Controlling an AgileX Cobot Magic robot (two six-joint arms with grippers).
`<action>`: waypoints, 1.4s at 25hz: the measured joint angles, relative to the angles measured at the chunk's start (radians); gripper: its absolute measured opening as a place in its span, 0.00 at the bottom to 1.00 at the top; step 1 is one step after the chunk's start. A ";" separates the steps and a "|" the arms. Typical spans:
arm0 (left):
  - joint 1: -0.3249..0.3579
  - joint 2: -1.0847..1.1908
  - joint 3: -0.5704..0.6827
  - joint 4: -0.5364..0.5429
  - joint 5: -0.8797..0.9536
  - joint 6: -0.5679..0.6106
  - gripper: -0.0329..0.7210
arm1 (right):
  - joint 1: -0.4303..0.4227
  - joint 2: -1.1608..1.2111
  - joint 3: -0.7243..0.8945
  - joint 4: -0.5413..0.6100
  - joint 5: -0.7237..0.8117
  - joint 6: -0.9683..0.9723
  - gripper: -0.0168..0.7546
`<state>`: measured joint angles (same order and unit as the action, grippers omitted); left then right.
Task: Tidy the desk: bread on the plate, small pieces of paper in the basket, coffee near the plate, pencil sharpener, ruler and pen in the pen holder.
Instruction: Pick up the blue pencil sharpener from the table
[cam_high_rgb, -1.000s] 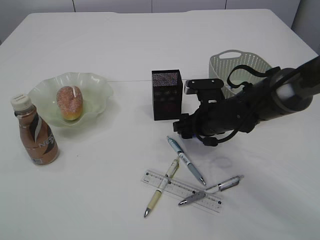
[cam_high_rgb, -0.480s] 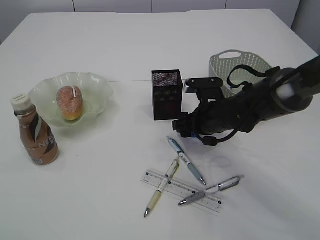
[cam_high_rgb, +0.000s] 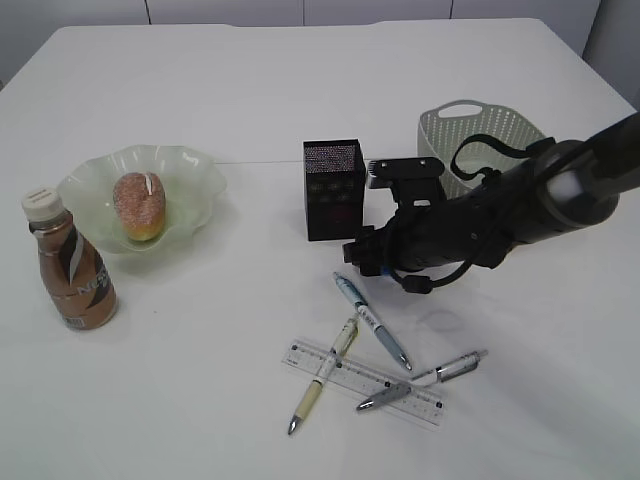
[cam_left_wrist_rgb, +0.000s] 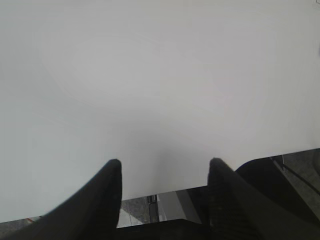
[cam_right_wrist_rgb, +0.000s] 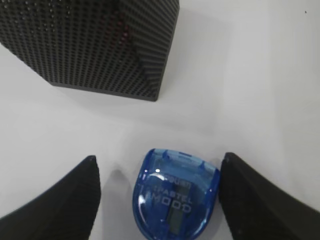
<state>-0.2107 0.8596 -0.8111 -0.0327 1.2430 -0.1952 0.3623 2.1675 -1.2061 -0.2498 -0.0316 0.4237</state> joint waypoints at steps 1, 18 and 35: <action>0.000 0.000 0.000 -0.002 0.000 0.000 0.57 | 0.000 0.001 0.000 0.000 0.000 0.000 0.77; 0.000 0.000 0.000 0.000 0.000 0.000 0.57 | 0.000 0.002 -0.005 -0.004 0.021 -0.002 0.48; 0.000 0.000 0.000 0.016 0.000 0.000 0.55 | 0.000 -0.019 -0.013 -0.012 0.112 -0.002 0.47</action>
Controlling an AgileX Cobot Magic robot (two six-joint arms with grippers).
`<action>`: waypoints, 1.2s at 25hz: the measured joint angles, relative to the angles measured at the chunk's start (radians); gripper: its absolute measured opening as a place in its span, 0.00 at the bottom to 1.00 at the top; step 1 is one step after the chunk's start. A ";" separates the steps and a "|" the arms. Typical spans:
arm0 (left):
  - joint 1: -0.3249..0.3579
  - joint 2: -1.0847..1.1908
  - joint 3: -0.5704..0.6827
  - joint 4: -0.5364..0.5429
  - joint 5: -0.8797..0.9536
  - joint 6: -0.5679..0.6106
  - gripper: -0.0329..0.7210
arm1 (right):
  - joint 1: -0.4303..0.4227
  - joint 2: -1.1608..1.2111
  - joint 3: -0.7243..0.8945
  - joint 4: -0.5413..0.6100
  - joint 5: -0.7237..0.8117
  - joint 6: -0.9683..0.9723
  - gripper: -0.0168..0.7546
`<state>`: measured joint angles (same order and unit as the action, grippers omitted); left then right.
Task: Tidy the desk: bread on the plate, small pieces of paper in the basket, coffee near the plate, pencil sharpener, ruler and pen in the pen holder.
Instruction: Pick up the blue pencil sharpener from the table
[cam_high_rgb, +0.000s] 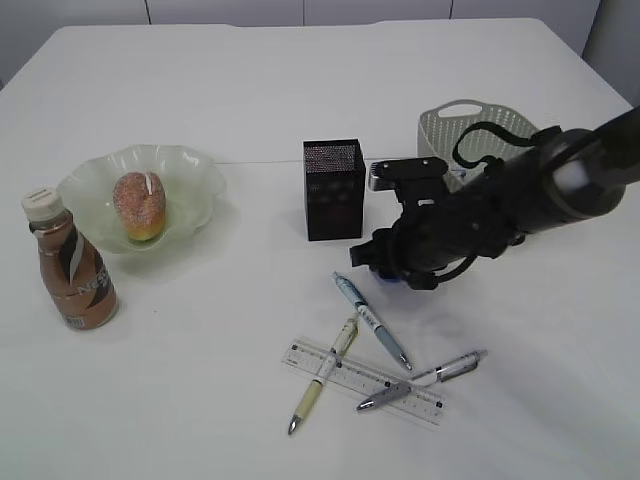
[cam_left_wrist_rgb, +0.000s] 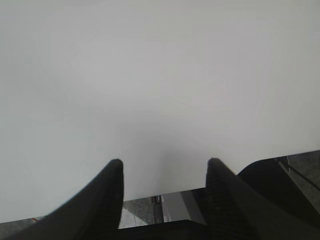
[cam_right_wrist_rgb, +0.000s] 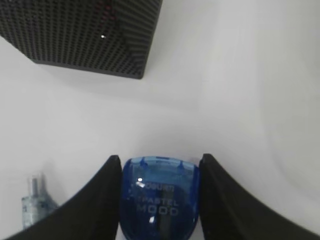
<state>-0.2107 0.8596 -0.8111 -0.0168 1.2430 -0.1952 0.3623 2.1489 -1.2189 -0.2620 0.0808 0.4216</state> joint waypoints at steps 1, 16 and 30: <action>0.000 0.000 0.000 0.000 0.000 0.000 0.55 | 0.000 -0.005 0.002 0.000 0.016 0.000 0.47; 0.000 0.000 0.000 0.000 0.000 0.000 0.55 | 0.000 -0.104 0.018 0.000 0.212 0.000 0.47; 0.000 0.000 0.000 0.011 0.000 0.000 0.55 | 0.000 -0.268 0.019 0.000 0.306 0.000 0.47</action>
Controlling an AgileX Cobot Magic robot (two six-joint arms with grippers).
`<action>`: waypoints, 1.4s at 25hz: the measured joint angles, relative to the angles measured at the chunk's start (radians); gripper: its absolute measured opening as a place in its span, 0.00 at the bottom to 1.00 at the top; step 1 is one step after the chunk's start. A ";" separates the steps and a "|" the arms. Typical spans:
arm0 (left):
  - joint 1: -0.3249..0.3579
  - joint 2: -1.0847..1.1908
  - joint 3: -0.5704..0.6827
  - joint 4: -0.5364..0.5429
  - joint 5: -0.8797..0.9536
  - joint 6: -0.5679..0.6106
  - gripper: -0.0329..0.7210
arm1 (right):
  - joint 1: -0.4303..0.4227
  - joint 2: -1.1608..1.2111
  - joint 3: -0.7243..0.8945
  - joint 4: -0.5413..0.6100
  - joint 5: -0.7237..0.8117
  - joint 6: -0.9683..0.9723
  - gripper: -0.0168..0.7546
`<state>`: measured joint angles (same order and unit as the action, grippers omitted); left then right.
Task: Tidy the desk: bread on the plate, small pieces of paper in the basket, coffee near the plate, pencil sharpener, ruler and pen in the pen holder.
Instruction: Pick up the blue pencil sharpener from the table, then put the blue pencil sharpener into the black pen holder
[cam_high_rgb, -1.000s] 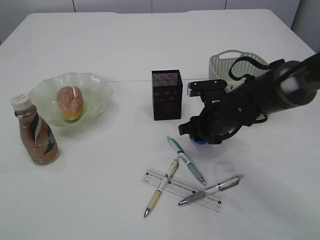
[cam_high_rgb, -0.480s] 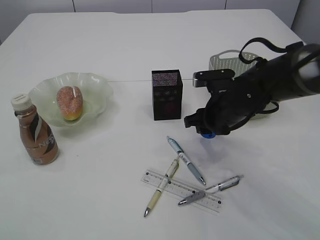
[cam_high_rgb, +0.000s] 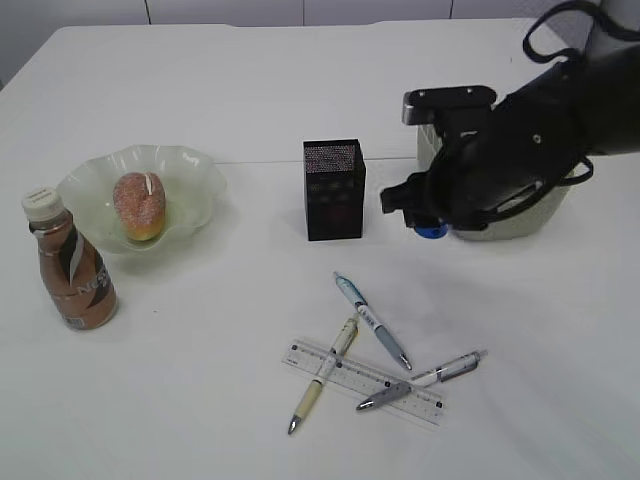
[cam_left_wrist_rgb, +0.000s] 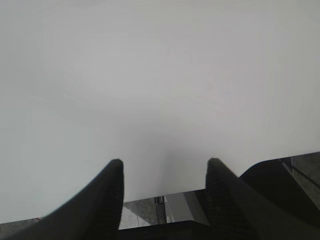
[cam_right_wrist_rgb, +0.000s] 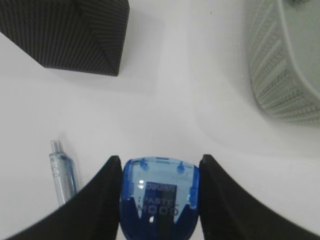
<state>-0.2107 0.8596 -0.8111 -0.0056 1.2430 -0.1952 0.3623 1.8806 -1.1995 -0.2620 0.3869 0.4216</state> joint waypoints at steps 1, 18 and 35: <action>0.000 0.000 0.000 0.006 0.000 0.000 0.55 | 0.000 -0.019 0.000 0.000 0.000 0.000 0.47; 0.000 0.000 0.000 0.006 0.000 0.000 0.55 | 0.000 -0.091 -0.006 -0.068 -0.340 0.000 0.47; 0.000 0.000 0.000 0.006 0.000 0.000 0.55 | 0.000 0.060 -0.131 -0.143 -0.563 0.000 0.47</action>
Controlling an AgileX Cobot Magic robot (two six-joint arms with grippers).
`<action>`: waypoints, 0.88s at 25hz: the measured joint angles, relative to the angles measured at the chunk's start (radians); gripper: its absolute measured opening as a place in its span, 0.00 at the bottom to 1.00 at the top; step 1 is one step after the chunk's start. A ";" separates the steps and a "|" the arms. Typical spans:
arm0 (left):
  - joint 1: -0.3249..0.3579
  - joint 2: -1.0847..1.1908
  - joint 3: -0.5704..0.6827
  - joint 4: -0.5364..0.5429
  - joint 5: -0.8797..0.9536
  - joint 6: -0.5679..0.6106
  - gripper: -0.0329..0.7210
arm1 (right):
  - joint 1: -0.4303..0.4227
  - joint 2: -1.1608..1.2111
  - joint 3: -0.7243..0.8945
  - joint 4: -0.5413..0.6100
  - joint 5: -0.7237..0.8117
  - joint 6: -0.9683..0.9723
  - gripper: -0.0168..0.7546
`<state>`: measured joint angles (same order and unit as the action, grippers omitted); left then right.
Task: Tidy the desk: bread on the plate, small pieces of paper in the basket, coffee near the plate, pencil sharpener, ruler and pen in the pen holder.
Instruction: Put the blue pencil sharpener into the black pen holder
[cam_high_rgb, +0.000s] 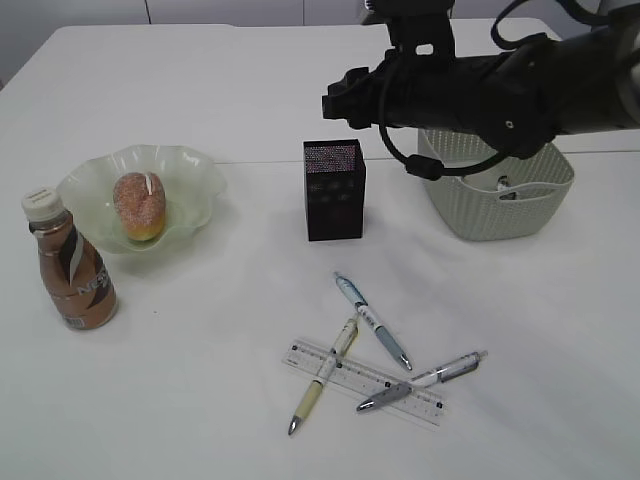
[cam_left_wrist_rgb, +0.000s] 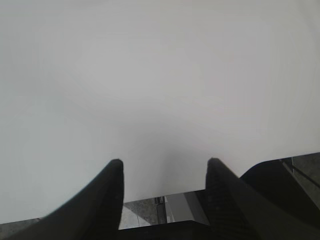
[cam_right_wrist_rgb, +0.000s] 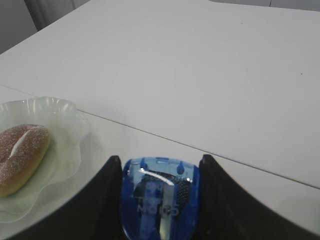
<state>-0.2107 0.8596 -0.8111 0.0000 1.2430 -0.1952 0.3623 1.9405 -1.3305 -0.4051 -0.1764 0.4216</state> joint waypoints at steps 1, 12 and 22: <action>0.000 0.000 0.000 0.000 0.000 0.000 0.55 | 0.000 0.005 -0.007 -0.002 -0.002 0.000 0.47; 0.000 0.000 0.000 0.000 0.000 0.000 0.55 | 0.000 0.105 -0.085 -0.006 -0.002 0.000 0.47; 0.000 0.000 0.000 0.000 0.000 0.000 0.55 | 0.000 0.177 -0.143 -0.006 0.000 0.000 0.47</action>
<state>-0.2107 0.8596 -0.8111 0.0000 1.2430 -0.1952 0.3623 2.1174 -1.4736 -0.4111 -0.1762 0.4216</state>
